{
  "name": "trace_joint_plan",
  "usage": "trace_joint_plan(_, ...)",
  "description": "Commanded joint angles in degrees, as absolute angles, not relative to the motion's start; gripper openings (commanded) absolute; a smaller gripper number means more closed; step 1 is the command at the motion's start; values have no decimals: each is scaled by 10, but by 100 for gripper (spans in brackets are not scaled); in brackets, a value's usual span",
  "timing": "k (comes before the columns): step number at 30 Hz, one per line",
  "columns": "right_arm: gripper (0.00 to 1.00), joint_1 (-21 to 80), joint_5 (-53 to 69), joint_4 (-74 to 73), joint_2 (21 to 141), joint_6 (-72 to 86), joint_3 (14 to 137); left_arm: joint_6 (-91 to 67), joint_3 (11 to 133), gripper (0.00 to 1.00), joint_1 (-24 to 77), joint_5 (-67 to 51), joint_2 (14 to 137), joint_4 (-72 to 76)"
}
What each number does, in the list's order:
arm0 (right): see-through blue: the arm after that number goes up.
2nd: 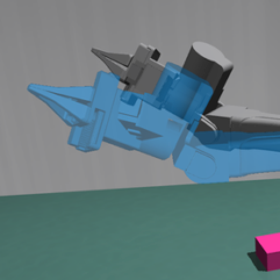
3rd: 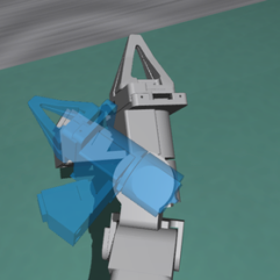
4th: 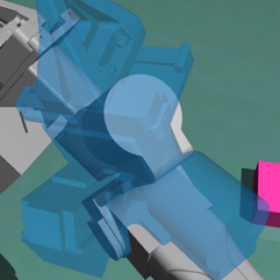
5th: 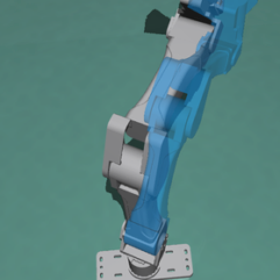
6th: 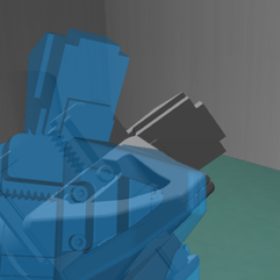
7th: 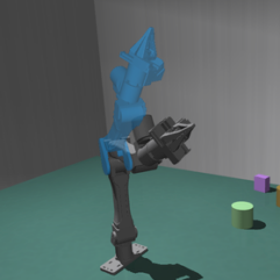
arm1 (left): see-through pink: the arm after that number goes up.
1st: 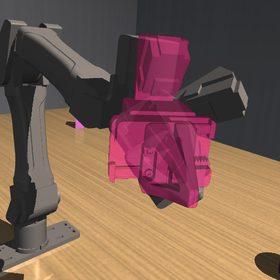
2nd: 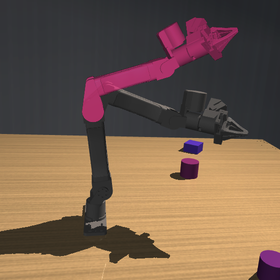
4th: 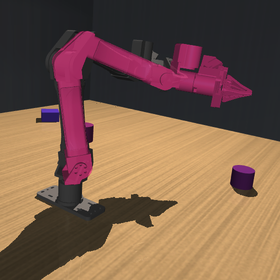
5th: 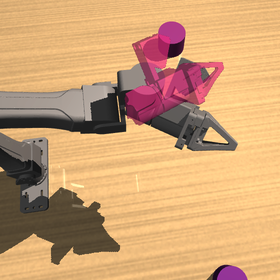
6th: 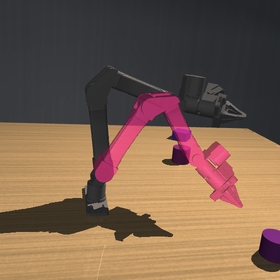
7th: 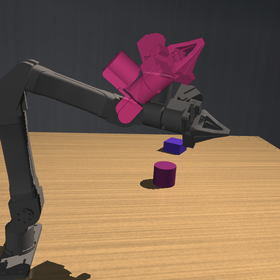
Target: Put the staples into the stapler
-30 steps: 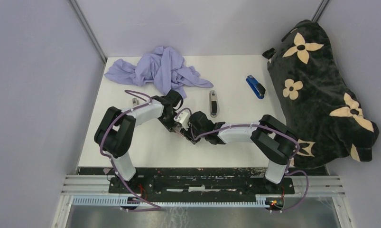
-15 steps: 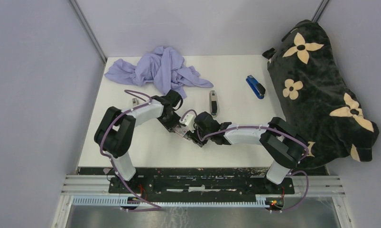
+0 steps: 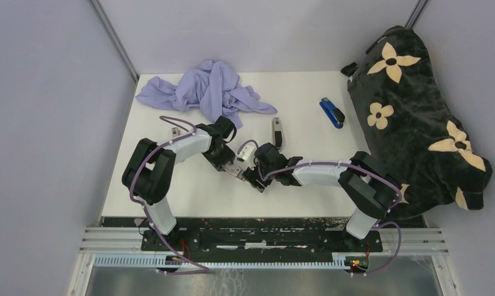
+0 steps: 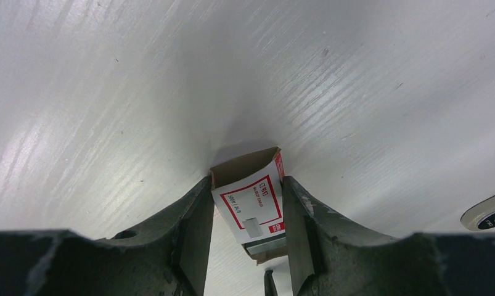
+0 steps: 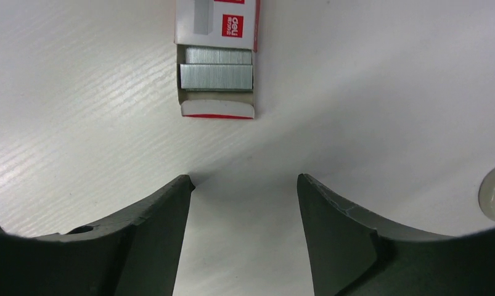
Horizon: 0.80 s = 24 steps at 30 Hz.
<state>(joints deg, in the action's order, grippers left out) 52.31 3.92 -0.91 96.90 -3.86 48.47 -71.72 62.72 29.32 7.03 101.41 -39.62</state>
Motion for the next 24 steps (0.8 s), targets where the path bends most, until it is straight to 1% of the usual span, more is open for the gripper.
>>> trace_joint_plan(1, 71, 525, 60, 2, 1007, -24, 511, -728, 618, 51, 289, 104, 1010, -420)
trace_joint_plan(10, 72, 530, 76, 39, 1058, -15, 545, -731, 607, 53, 290, 92, 1011, -406)
trace_joint_plan(20, 72, 542, 70, 57, 1084, -2, 558, -735, 597, 54, 290, 86, 1014, -398)
trace_joint_plan(24, 70, 543, 58, 56, 1091, 0, 559, -736, 595, 54, 289, 82, 1017, -394)
